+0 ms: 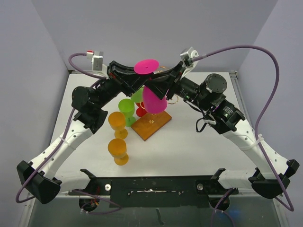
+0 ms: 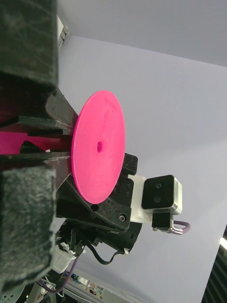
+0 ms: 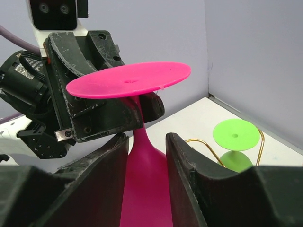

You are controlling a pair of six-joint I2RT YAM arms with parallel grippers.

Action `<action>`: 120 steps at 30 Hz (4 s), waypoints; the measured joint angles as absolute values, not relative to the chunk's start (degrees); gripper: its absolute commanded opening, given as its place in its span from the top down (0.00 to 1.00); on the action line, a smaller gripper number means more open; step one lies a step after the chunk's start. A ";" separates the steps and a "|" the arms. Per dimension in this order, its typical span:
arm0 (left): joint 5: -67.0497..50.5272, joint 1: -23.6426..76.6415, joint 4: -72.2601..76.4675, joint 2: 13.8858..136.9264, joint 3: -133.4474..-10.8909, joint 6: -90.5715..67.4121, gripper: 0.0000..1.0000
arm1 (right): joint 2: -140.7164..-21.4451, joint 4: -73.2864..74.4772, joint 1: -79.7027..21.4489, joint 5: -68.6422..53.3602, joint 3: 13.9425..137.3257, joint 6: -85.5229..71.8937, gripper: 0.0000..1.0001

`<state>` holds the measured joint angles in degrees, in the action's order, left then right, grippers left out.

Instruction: Place the wine glass upside down on the wine glass rack

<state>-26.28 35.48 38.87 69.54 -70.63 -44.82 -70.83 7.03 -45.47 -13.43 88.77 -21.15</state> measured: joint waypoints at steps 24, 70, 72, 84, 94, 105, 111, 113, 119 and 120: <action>-25.65 36.29 42.13 65.82 -68.75 -50.28 0.69 | -67.53 -2.96 -44.66 -12.23 81.38 -19.68 1.00; -6.26 3.38 -11.46 58.08 -68.77 -29.71 0.42 | -71.13 8.45 -3.05 -25.89 76.88 -1.21 1.00; -9.08 3.40 -12.01 58.30 -68.38 -29.95 0.42 | -73.08 8.86 -3.03 -29.23 76.66 -0.75 1.00; -28.99 6.55 -3.79 61.60 -71.11 -37.15 0.42 | -75.96 3.29 -3.49 -39.62 71.88 -2.07 1.00; -31.29 24.58 7.07 74.83 -81.62 -46.87 0.43 | -75.96 -4.01 -6.81 -40.71 67.07 -3.84 1.00; -24.75 34.04 8.19 87.85 -91.70 -52.16 0.44 | -71.66 -9.58 -7.62 -35.94 61.69 -6.24 1.00; -22.37 36.91 7.07 93.76 -95.88 -53.39 0.48 | -68.84 -11.57 -7.66 -35.03 60.25 -6.57 1.00; -21.65 37.47 6.37 95.44 -96.86 -53.56 0.49 | -68.34 -11.90 -7.90 -35.05 59.99 -6.57 1.00; -20.88 38.15 4.62 97.78 -97.47 -54.11 0.51 | -67.44 -12.01 -8.69 -35.64 59.75 -6.57 1.00; -20.71 38.15 4.45 97.84 -97.47 -54.30 0.51 | -67.13 -12.01 -8.78 -35.90 59.53 -6.57 1.00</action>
